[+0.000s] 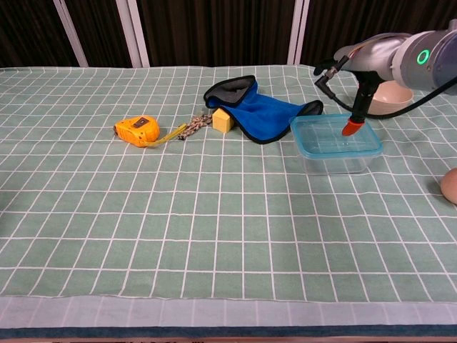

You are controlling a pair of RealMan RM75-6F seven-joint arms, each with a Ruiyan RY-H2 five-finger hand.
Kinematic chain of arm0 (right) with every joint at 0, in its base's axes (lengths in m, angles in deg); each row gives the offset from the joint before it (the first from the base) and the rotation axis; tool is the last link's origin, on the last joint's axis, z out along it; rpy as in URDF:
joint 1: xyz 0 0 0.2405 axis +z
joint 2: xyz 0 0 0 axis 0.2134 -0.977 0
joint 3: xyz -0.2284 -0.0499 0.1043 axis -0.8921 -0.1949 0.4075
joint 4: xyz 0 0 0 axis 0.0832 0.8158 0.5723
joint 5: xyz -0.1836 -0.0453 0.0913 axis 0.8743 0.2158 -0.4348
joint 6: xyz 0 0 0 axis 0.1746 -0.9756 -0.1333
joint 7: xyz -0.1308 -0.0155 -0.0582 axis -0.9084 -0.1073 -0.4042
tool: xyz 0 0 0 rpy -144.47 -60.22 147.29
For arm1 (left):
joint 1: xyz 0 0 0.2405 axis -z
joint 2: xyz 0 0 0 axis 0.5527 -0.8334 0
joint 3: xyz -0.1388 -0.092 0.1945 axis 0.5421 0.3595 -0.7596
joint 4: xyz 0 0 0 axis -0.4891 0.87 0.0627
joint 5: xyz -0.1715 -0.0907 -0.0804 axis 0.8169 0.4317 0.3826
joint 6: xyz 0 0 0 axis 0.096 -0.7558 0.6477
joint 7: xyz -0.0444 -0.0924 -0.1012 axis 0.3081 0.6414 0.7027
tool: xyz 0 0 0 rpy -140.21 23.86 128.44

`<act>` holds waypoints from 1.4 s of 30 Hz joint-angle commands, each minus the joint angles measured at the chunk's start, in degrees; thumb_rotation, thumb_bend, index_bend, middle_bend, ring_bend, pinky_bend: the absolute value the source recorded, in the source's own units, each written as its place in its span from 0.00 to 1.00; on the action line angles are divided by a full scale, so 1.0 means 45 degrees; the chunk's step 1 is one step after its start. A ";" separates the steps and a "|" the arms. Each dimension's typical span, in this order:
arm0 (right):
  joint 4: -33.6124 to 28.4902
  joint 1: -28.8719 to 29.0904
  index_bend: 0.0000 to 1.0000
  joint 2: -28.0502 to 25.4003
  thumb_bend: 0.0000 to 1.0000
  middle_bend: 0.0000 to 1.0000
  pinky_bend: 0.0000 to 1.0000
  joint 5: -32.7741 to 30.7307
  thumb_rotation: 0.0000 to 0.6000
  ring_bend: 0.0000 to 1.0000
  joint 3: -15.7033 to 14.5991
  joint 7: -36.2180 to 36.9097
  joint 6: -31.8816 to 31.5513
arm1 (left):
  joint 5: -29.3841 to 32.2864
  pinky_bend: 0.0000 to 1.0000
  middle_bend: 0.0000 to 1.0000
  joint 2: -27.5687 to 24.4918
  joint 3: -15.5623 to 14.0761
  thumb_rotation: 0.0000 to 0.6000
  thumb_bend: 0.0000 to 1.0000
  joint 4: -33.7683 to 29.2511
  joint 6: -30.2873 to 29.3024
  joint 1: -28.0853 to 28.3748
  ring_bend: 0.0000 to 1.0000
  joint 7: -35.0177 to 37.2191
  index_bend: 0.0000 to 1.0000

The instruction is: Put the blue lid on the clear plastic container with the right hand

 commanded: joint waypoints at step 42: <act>0.4338 -0.1090 0.66 0.1781 0.44 0.52 0.00 0.2927 1.00 0.23 0.0528 0.2834 0.1275 | 0.0270 0.00 0.00 -0.0106 -0.0009 1.00 0.52 -0.0180 0.0290 0.0052 0.00 0.0161 0.15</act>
